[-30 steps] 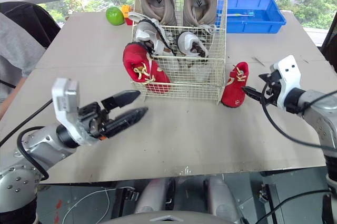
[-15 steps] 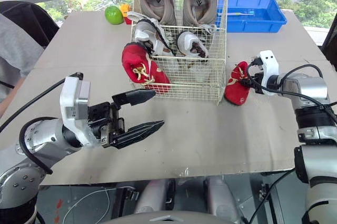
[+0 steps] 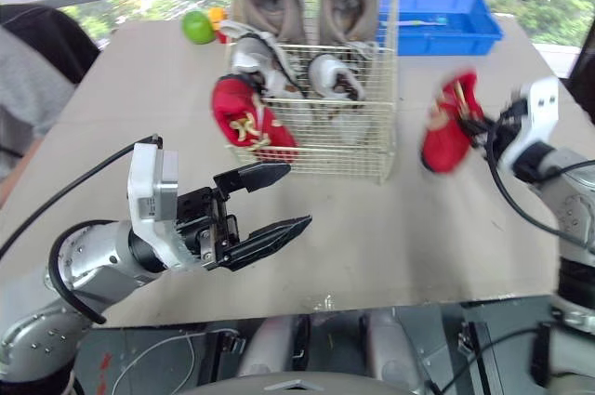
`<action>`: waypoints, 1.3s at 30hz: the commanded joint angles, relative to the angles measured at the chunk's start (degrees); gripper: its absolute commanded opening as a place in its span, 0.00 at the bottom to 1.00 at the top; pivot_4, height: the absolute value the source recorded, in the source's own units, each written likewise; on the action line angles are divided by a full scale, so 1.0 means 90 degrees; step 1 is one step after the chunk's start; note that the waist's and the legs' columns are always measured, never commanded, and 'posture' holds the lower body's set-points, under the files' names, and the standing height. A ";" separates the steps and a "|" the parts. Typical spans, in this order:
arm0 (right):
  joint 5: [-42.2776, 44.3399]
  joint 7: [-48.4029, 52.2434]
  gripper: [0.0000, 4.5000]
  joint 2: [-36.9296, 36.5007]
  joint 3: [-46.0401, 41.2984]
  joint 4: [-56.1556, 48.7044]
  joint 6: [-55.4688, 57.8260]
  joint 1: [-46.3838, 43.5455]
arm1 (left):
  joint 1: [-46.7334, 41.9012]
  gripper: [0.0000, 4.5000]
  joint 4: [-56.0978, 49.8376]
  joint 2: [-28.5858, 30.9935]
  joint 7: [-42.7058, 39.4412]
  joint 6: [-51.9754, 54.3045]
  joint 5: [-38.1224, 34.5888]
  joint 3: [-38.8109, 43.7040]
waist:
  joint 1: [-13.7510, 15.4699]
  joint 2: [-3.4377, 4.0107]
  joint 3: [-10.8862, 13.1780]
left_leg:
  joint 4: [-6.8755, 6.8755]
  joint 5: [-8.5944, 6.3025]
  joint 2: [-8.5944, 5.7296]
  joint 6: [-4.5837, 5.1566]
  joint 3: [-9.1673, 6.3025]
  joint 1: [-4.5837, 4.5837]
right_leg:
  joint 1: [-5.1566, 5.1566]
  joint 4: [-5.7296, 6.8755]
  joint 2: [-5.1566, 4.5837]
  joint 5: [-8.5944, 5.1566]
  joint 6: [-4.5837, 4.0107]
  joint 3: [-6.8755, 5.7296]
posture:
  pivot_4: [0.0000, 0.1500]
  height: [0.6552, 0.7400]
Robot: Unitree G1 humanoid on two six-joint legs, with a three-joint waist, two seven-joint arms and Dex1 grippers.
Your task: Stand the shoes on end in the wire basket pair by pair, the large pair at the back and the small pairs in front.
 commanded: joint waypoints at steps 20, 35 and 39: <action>-0.5944 -0.3352 0.02 0.1638 0.3584 0.2480 -0.7854 0.1299 | 0.1252 1.00 0.0683 0.0329 -0.1416 -0.0586 -0.0340 0.1305 | 0.0111 -0.0038 -0.0026 | -0.0040 0.0011 -0.0004 -0.0016 -0.0001 0.0005 | -0.0008 -0.0007 -0.0035 -0.0012 -0.0023 -0.0019 | 1.00 1.00; -0.2796 -0.0701 0.58 0.1345 0.3582 0.1910 -0.5980 0.2178 | 0.1063 1.00 0.0658 0.0357 -0.1132 -0.0559 -0.0333 0.1146 | 0.0140 -0.0063 -0.0052 | -0.0040 0.0013 0.0005 -0.0018 -0.0015 0.0028 | 0.0016 -0.0006 -0.0031 -0.0013 -0.0027 -0.0026 | 1.00 1.00; -0.2496 -0.0406 0.99 0.0963 0.3326 0.1296 -0.5278 0.2219 | 0.1075 1.00 0.0694 0.0323 -0.1089 -0.0603 -0.0322 0.1149 | 0.0189 -0.0062 -0.0050 | -0.0042 0.0012 0.0006 -0.0017 -0.0008 0.0089 | 0.0078 -0.0014 -0.0034 -0.0027 -0.0045 -0.0023 | 1.00 1.00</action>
